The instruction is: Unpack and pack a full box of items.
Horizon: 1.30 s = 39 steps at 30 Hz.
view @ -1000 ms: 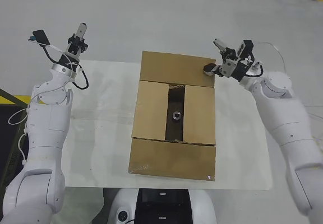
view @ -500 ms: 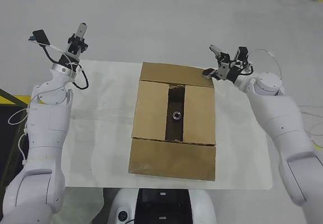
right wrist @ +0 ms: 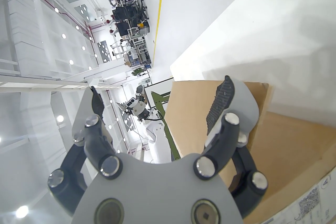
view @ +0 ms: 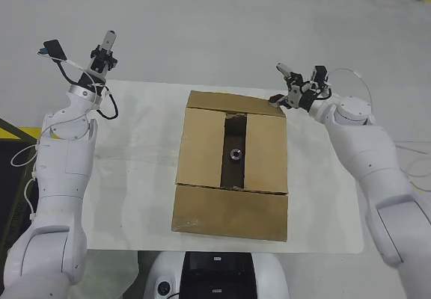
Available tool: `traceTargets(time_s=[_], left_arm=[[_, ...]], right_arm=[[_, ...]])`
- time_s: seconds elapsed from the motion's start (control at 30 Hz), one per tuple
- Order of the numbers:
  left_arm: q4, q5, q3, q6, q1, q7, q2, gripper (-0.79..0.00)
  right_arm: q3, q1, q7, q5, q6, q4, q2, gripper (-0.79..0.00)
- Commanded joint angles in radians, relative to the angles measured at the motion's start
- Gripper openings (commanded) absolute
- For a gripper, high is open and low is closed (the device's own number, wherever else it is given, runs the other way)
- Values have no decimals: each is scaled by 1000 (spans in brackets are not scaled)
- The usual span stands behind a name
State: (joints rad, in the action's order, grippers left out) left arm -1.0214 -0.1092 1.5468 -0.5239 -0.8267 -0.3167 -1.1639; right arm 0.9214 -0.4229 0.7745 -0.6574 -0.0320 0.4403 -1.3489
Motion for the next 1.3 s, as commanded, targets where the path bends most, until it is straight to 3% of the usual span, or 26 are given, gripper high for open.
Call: traceTargets(time_s=[0.0,0.27,0.5,0.7,1.0,1.27], left_arm=[[0,0,0,0,0,0,0,0],[0,0,0,0,0,0,0,0],[0,0,0,0,0,0,0,0],[0,0,0,0,0,0,0,0],[0,0,0,0,0,0,0,0],[0,0,0,0,0,0,0,0]], right_arm=[[9,8,1,-8,-14,-5,-1,0],[42,15,60,-7,-68,47,5,0],[75,-44,115,19,-86,204,27,0],[143,-172,161,36,-37,430,67,0],[246,-461,141,185,83,893,133,0],[264,-603,92,276,166,1090,154,0]])
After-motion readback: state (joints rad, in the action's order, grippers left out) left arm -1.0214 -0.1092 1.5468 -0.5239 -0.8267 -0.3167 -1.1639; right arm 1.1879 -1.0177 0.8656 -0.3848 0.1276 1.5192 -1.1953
